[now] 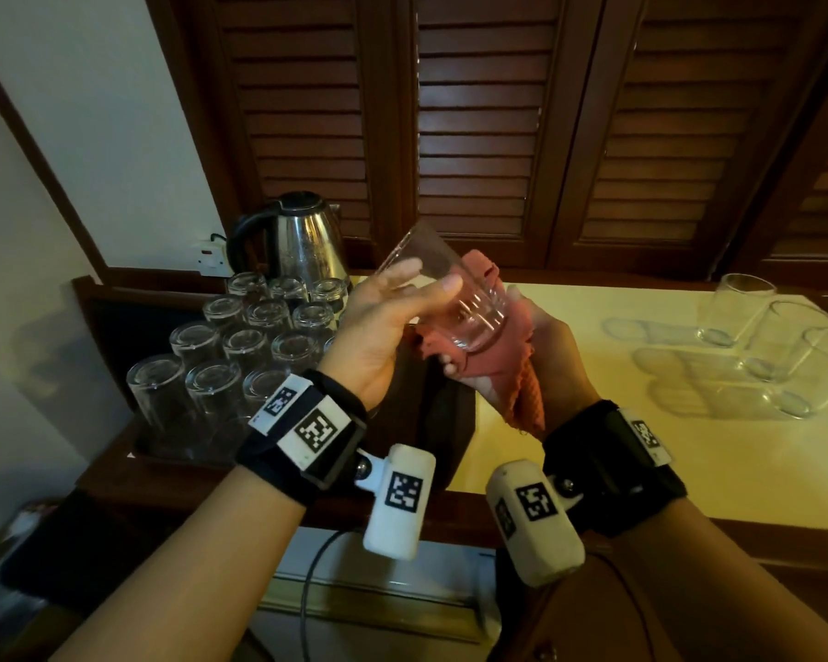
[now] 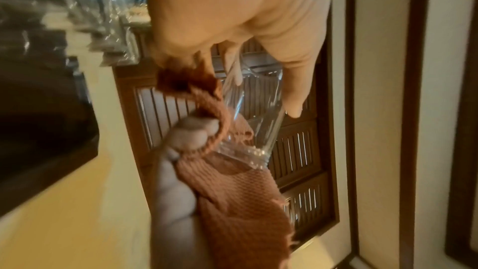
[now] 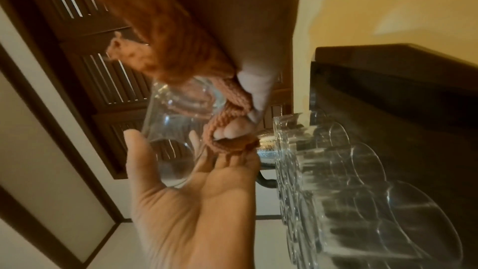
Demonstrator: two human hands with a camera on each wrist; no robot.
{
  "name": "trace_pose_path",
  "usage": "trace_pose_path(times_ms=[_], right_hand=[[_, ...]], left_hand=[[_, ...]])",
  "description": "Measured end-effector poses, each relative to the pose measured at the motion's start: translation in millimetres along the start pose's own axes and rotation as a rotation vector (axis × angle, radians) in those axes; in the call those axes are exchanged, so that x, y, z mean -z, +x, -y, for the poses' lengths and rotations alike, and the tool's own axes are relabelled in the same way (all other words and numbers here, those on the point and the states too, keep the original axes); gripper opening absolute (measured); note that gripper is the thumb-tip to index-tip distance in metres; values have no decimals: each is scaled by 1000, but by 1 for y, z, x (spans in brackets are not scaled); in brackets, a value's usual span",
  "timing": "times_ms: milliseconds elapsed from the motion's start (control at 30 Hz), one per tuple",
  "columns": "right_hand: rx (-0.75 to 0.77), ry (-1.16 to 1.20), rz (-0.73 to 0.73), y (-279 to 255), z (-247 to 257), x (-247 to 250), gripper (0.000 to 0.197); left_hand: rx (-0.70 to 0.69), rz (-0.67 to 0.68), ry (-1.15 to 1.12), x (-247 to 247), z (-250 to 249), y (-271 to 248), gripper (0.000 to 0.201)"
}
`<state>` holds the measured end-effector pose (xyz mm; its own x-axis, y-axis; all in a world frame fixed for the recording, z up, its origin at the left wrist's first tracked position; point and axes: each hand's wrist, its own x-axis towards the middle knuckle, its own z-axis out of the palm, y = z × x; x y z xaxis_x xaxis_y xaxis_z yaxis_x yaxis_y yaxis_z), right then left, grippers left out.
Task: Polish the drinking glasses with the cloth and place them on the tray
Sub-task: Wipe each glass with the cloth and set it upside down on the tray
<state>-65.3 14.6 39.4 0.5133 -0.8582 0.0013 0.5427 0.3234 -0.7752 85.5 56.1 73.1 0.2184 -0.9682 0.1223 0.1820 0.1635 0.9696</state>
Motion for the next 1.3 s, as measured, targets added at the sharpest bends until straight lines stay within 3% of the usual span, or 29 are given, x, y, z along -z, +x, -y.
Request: trace_pose_path(times_ms=[100,300,467,567,933,1133,1300], right_hand=[[20,-39,21,1,6,-3,57],[87,27,1,6,2,-17,37],[28,-22,-143,22,-12,-12,44],[27,-13,-205,29,-21,-7,42],[-30,-6,-178,22,-17,-8,35],[6,31,-143,19,-15,-17,41],[44,-11,-76,9,-14,-13,34]], left_hand=[[-67,-14,4,2,5,0,68],[-184,-11,80,-4,13,-4,87],[-280,-84,350,1,23,1,81],[-295,-131,381,3,27,4,80],[-329,-193,492,8,28,10,82],[-328,-218,494,-1,29,9,81],[-367,-214,560,4,18,12,84]])
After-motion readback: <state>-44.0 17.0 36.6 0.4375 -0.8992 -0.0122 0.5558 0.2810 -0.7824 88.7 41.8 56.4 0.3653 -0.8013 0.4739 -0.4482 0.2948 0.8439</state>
